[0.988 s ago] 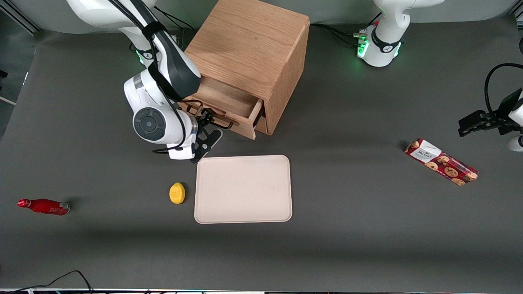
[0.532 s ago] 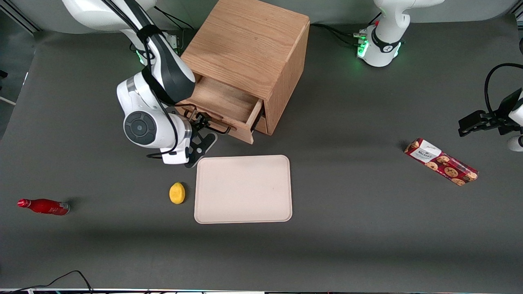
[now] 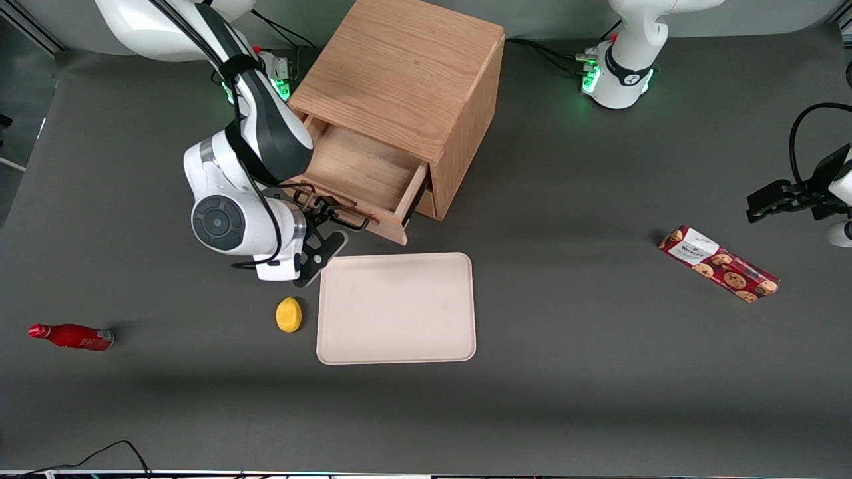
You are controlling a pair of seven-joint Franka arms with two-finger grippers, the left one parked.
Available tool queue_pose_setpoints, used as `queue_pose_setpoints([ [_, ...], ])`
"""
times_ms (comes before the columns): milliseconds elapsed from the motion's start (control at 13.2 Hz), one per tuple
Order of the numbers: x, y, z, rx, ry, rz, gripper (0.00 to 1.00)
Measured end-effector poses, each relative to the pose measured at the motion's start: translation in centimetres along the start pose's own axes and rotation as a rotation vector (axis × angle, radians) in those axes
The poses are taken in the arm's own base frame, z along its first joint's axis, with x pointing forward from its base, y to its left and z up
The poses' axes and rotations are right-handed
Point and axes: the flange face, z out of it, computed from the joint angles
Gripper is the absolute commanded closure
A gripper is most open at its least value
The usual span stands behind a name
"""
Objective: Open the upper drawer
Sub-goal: 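Pull the handle with the right gripper, sliding the drawer outward, then keep pulling the drawer further out with the right gripper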
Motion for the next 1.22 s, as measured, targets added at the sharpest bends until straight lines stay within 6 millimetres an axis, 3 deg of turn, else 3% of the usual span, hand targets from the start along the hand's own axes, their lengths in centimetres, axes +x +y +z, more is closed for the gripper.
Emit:
queue_pose_setpoints([
  [1216,0.6,3.4,-1.2,-0.027,0.03,-0.06,0.0],
])
